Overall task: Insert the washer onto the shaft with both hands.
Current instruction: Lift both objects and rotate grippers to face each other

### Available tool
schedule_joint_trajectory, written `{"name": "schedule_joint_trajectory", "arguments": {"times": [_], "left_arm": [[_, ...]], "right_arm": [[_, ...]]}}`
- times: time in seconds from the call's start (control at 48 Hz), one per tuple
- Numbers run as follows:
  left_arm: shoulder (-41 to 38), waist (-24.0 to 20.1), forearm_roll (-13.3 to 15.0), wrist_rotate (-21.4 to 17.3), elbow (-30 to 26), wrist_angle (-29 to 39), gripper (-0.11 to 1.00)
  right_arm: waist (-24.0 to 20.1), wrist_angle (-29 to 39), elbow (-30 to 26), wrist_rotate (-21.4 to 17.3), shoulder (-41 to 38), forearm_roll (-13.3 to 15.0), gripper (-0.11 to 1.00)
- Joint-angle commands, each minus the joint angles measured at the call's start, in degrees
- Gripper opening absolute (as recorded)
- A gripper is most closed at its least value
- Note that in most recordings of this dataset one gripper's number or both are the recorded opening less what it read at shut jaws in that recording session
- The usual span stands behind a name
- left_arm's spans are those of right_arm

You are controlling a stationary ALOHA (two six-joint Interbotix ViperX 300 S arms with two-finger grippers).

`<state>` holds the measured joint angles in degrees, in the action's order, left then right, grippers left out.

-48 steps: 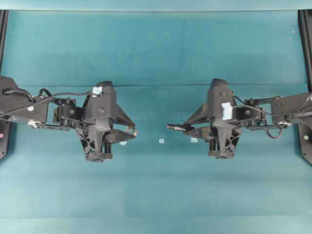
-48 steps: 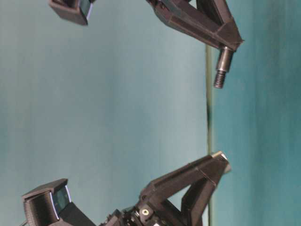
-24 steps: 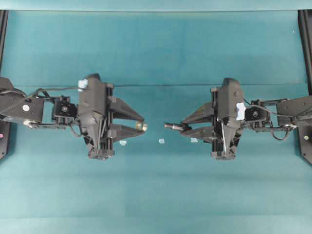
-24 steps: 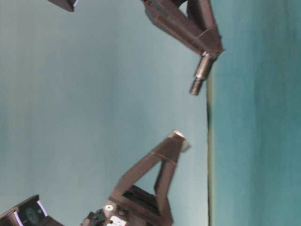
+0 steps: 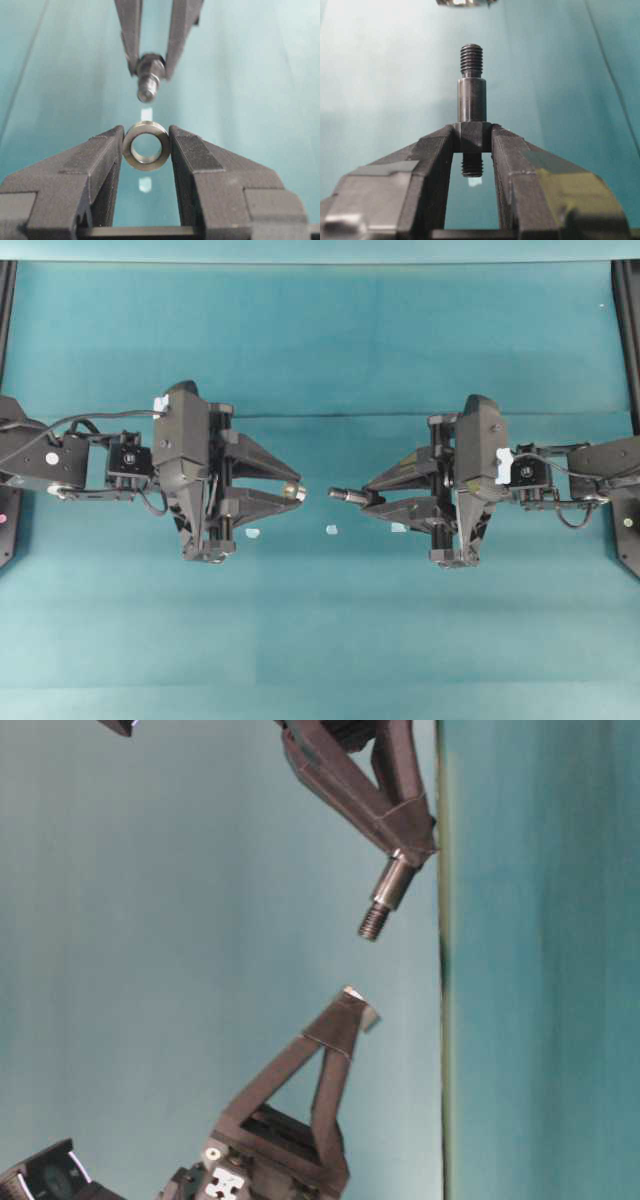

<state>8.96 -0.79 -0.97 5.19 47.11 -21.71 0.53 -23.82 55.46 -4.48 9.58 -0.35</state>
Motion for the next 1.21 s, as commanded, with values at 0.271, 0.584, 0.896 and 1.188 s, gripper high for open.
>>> {"name": "schedule_joint_trajectory", "arguments": {"times": [0.271,0.584,0.896,1.188], "left_arm": [[0.9,-0.8,-0.1,0.1,-0.4,-2.5,0.36],[0.9,-0.8,-0.1,1.0,-0.5,-2.9,0.36],[-0.2,-0.8,-0.1,1.5,-0.3,-3.5,0.36],[-2.3,-0.6,-0.1,3.4,-0.7,-7.9,0.36]], "right_arm": [[-0.7,-6.5,1.0,-1.2,-1.5,-0.1,0.01],[-1.3,-14.9,2.2,-2.4,-5.5,-0.4,0.01],[-1.2,-15.3,3.0,-2.4,-5.9,-0.4,0.01],[-0.6,-16.2,3.2,-2.3,-5.9,-0.4,0.01]]}}
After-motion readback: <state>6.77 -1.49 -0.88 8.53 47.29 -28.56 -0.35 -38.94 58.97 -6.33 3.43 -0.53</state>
